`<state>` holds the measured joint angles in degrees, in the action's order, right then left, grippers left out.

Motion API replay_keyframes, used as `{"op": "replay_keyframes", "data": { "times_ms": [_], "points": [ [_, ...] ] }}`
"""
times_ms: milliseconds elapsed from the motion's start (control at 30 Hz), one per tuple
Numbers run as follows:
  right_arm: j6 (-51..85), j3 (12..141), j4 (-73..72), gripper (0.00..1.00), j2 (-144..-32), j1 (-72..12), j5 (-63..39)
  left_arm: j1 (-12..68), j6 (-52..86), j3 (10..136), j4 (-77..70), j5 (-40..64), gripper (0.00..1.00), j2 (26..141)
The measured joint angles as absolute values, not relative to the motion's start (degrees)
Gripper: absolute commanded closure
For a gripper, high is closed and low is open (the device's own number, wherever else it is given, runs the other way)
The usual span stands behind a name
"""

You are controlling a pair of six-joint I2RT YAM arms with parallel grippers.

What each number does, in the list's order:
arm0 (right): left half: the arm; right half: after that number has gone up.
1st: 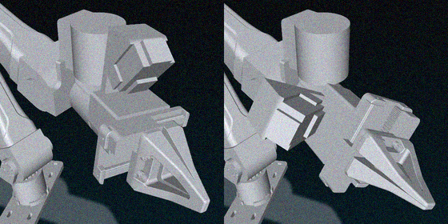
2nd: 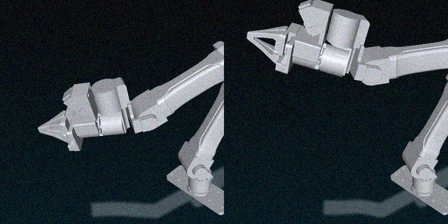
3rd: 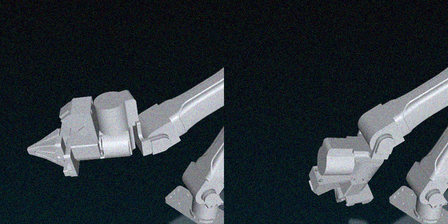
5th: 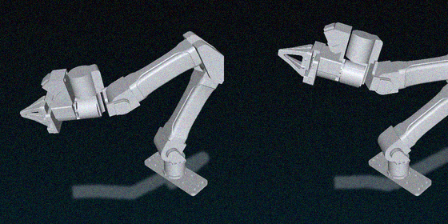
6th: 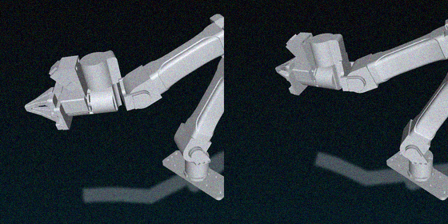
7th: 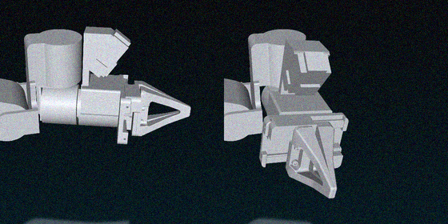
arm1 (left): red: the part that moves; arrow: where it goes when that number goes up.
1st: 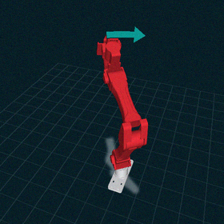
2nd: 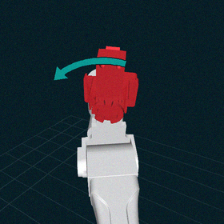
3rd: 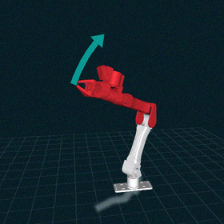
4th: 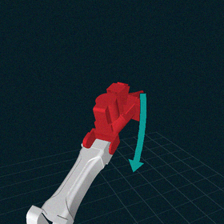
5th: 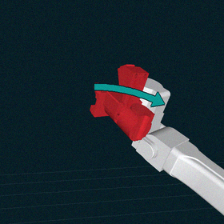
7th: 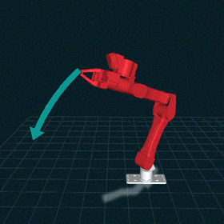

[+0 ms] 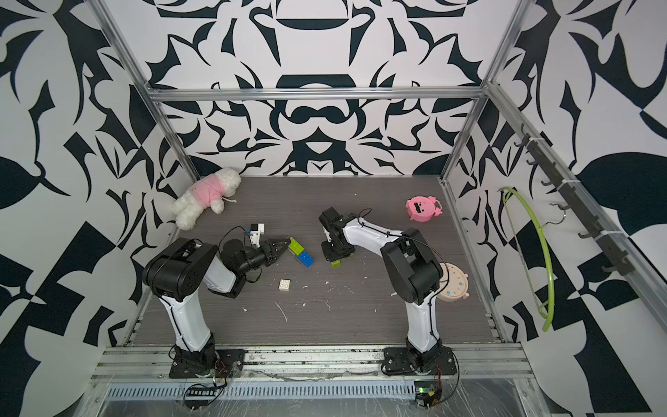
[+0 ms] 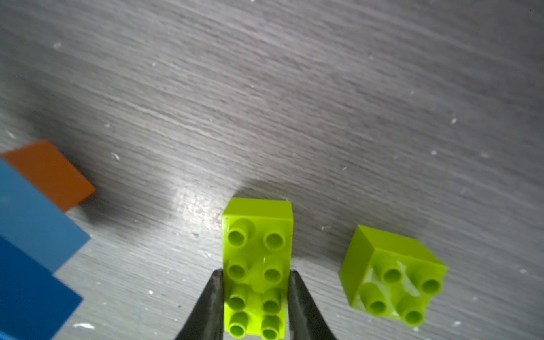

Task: Assemble a heart with lego
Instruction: Pick up the lego brick from the center of the board.

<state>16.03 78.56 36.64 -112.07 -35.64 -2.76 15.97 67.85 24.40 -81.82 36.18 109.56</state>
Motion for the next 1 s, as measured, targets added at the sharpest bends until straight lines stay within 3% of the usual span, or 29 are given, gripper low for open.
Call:
{"op": "replay_keyframes", "data": {
  "times_ms": [133, 233, 367, 600, 733, 1000],
  "points": [
    [15.84, 79.15, 36.75, 0.71, -112.55, -35.73, -2.59, 15.97, 67.85, 24.40, -81.82, 36.18, 0.74, 109.56],
    [15.27, 79.29, 36.93, 0.63, -112.62, -35.73, -2.26, 15.97, 67.81, 24.40, -81.82, 36.18, 0.74, 109.56],
    [14.81, 79.66, 37.08, 0.62, -113.75, -35.79, -2.00, 15.97, 67.66, 24.40, -81.78, 36.18, 0.74, 109.51],
    [14.59, 80.60, 37.56, 0.70, -115.02, -36.12, -1.48, 15.84, 67.40, 24.21, -80.95, 36.18, 0.74, 108.81],
    [14.26, 80.64, 37.91, 0.58, -115.04, -36.16, -1.39, 15.77, 67.05, 24.10, -80.68, 36.21, 0.74, 108.53],
    [14.06, 80.64, 37.98, 0.53, -115.04, -36.16, -1.43, 15.75, 66.96, 24.10, -80.18, 36.18, 0.74, 108.27]
  ]
}}
